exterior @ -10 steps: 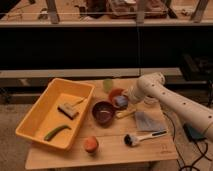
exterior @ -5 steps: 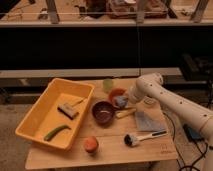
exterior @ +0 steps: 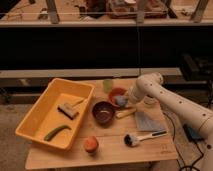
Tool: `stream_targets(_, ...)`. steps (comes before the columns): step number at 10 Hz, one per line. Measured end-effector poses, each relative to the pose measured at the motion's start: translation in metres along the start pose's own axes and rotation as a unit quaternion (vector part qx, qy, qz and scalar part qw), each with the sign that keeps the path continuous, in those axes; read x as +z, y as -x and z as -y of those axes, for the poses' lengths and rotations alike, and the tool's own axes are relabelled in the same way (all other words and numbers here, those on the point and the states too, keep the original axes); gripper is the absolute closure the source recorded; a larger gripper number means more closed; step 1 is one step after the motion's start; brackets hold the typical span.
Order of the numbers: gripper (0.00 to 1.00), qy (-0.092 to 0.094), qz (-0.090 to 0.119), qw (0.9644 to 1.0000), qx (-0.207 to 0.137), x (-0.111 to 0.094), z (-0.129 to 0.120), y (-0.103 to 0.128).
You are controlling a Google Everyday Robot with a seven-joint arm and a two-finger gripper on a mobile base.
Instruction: Place sponge in plastic cup
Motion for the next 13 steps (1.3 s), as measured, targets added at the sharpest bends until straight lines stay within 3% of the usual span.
stream_targets(3,0.98,-0.004,0.002,0.9998,-0.021,-0.025,0.006,0.007)
stream_targets(6,0.98,0.006,-0.008,0.9982,-0.059,-0.055,0.005,0.018)
stream_targets(11,0.98,-0.012,-0.021,0.9978,-0.063,-0.091,0.02,0.018)
stream_targets(13,0.98,-0.007,-0.022,0.9983,-0.053,-0.094,0.016,0.016)
